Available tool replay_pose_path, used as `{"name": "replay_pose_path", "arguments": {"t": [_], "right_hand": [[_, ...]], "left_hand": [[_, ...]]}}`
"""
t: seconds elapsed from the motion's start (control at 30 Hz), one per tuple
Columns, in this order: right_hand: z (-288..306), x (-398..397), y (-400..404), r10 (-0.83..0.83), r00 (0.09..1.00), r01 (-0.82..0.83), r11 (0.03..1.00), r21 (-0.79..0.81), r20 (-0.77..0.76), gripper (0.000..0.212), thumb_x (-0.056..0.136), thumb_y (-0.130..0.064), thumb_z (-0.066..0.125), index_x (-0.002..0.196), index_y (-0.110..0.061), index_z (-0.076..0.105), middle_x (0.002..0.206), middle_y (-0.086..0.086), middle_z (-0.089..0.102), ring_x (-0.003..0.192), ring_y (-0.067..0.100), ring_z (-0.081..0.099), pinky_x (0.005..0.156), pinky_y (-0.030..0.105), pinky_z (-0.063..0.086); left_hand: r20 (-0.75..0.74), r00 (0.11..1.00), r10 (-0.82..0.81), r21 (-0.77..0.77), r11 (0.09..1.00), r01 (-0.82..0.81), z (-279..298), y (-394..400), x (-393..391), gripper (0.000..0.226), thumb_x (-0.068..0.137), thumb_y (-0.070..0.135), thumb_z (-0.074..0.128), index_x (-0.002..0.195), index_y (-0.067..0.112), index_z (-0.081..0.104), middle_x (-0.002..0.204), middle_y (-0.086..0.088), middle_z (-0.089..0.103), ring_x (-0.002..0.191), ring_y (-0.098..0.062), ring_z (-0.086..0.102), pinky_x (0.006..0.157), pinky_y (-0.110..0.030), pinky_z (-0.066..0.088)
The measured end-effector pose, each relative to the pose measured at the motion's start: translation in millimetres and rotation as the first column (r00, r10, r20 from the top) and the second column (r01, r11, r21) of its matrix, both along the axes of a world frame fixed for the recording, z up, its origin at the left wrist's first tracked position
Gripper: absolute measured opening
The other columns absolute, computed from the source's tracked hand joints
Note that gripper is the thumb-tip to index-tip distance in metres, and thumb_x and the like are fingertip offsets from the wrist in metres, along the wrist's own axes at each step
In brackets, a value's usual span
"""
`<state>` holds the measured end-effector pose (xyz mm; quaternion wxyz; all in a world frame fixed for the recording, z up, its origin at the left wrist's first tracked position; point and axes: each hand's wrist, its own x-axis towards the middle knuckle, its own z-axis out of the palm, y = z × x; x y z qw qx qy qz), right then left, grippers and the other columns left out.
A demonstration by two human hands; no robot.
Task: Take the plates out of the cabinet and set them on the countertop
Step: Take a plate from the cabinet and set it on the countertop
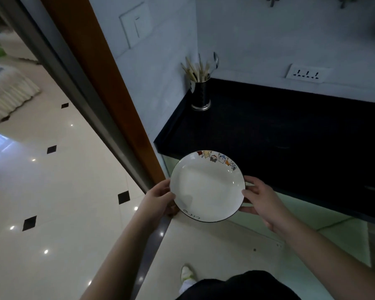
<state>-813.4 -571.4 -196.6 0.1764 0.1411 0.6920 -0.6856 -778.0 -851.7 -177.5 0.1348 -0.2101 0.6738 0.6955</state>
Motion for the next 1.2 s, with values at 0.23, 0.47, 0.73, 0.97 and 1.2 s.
{"name": "replay_pose_path", "arguments": {"t": [0.23, 0.47, 0.73, 0.97, 1.2], "right_hand": [[-8.0, -34.1, -18.5, -0.152, 0.988, 0.152, 0.988, 0.017, 0.004, 0.039, 0.092, -0.002, 0.055, 0.115, -0.034, 0.057, 0.107, -0.004, 0.067, 0.083, 0.013, 0.073, 0.061, 0.031, 0.059], [-25.3, -83.2, 9.2, -0.272, 0.961, 0.269, 0.962, 0.051, 0.054, 0.044, 0.094, -0.002, 0.054, 0.132, -0.025, 0.054, 0.115, 0.006, 0.064, 0.095, 0.024, 0.070, 0.065, 0.035, 0.061], [-44.2, -170.7, 36.0, -0.244, 0.962, 0.238, 0.969, 0.065, 0.122, 0.042, 0.095, -0.008, 0.055, 0.130, -0.032, 0.052, 0.118, 0.001, 0.061, 0.098, 0.022, 0.068, 0.070, 0.037, 0.061], [-49.4, -225.1, 30.4, -0.199, 0.967, 0.193, 0.980, 0.049, 0.161, 0.046, 0.095, -0.010, 0.057, 0.136, -0.029, 0.048, 0.123, 0.003, 0.058, 0.105, 0.024, 0.064, 0.080, 0.044, 0.060], [-56.0, -257.4, 11.1, -0.214, 0.954, 0.206, 0.977, 0.061, 0.210, 0.046, 0.096, -0.008, 0.054, 0.136, -0.029, 0.047, 0.127, 0.003, 0.057, 0.109, 0.023, 0.062, 0.083, 0.045, 0.059]], "left_hand": [[0.047, 0.988, -0.149, 0.060, 0.987, 0.146, -10.5, -21.2, -81.6, 0.051, 0.088, -0.002, 0.058, 0.132, 0.023, 0.060, 0.125, -0.008, 0.065, 0.111, -0.032, 0.065, 0.088, -0.051, 0.058], [0.055, 0.950, -0.308, 0.078, 0.950, 0.303, -27.6, 8.2, -163.2, 0.047, 0.087, 0.003, 0.063, 0.125, 0.031, 0.063, 0.115, 0.003, 0.070, 0.108, -0.020, 0.065, 0.079, -0.036, 0.060], [0.028, 0.952, -0.304, 0.063, 0.951, 0.302, -41.3, 40.5, -237.9, 0.050, 0.084, -0.003, 0.064, 0.124, 0.026, 0.062, 0.111, -0.001, 0.074, 0.099, -0.026, 0.072, 0.076, -0.039, 0.061], [0.101, 0.970, -0.220, 0.098, 0.973, 0.210, -68.1, 37.1, -288.8, 0.052, 0.083, -0.006, 0.061, 0.122, 0.029, 0.065, 0.118, -0.004, 0.070, 0.102, -0.021, 0.070, 0.077, -0.034, 0.059], [0.151, 0.959, -0.241, 0.061, 0.970, 0.234, -88.7, 20.5, -333.9, 0.057, 0.085, -0.006, 0.060, 0.134, 0.025, 0.058, 0.125, -0.005, 0.064, 0.107, -0.021, 0.067, 0.083, -0.040, 0.060]]}}
